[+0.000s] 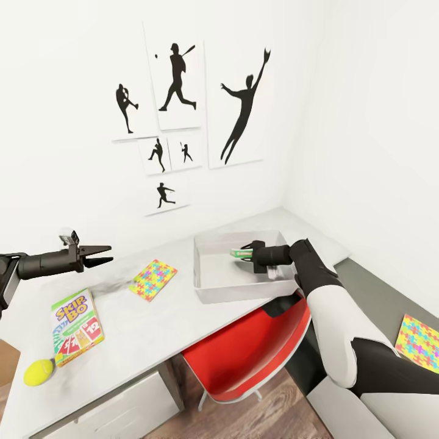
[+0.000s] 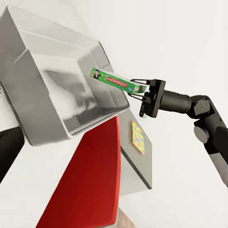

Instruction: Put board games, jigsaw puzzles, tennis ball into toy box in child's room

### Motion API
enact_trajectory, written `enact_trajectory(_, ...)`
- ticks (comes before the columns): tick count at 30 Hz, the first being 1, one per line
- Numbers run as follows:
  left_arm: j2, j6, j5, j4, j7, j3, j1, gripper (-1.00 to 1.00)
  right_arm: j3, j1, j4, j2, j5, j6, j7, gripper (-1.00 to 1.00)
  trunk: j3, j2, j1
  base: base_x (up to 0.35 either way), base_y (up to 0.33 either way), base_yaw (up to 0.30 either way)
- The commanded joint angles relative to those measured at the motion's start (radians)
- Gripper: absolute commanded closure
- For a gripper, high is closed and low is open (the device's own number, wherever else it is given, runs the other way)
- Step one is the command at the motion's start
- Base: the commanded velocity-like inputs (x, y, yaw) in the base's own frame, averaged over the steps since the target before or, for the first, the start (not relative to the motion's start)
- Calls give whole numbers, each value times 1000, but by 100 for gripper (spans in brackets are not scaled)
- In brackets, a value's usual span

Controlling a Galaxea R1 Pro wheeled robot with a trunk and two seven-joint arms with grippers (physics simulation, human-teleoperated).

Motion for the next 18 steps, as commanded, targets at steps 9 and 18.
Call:
enact_trajectory(9,0,11,-1,0,-4,0,-1,-100,-16,-1,-3,1,1,8,-6,100,-5,-2,1,0,0,0)
enact_trajectory(18,0,11,-1,0,-4,1,-1,-100,-39,-1,-5,1,1,11,12,100,-15,-2,1,42,-67,0)
